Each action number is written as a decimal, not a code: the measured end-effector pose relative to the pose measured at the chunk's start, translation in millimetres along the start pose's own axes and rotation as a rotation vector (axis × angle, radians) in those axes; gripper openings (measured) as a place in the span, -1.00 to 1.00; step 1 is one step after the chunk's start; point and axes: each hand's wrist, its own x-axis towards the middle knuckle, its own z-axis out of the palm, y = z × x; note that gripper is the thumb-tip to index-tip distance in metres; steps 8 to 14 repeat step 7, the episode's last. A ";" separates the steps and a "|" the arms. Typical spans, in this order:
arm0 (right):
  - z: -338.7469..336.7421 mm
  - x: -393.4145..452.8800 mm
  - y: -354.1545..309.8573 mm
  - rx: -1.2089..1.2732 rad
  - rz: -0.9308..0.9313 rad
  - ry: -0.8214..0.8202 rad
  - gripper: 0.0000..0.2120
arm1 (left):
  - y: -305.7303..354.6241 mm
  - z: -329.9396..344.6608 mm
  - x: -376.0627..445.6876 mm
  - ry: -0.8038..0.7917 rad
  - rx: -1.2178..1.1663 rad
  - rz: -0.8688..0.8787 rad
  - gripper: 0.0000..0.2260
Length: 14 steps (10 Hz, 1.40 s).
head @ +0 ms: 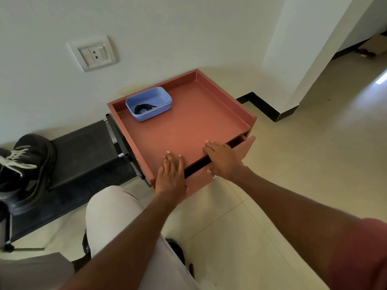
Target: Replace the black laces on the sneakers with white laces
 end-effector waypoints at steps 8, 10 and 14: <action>2.9 35.9 -48.1 -0.212 0.138 -0.011 -0.52 | -16.7 -45.3 21.9 0.003 -0.209 0.044 -0.43; 2.9 35.9 -48.1 -0.212 0.138 -0.011 -0.52 | -16.7 -45.3 21.9 0.003 -0.209 0.044 -0.43; 2.9 35.9 -48.1 -0.212 0.138 -0.011 -0.52 | -16.7 -45.3 21.9 0.003 -0.209 0.044 -0.43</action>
